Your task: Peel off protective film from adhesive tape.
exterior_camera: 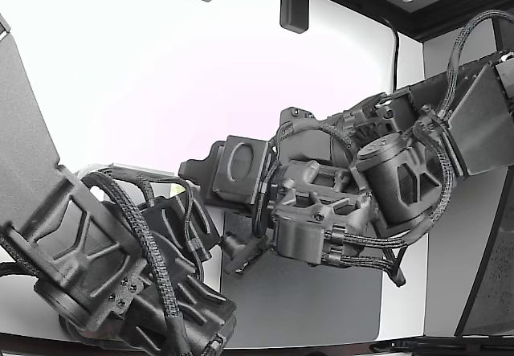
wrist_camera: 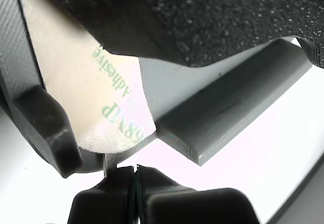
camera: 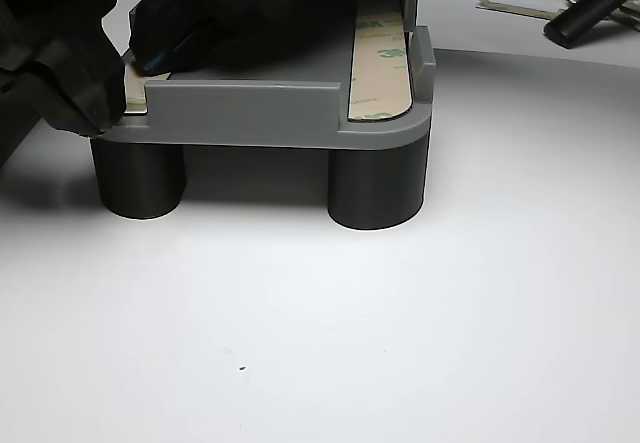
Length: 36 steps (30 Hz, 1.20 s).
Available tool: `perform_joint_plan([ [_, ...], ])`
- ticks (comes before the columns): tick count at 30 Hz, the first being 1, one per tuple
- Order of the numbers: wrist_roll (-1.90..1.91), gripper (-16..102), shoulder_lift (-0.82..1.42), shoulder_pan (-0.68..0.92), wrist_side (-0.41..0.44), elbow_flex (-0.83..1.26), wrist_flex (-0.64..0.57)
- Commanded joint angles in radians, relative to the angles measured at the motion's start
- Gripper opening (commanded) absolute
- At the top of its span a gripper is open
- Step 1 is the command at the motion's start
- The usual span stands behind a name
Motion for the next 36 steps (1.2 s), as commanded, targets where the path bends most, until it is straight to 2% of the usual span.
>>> perform_joint_plan([
  [1,0.002,-11,0.028,-0.006,0.0,-0.018,-0.009],
  [36,0.031,-11,-0.008,0.034,0.025,-0.081,0.044],
])
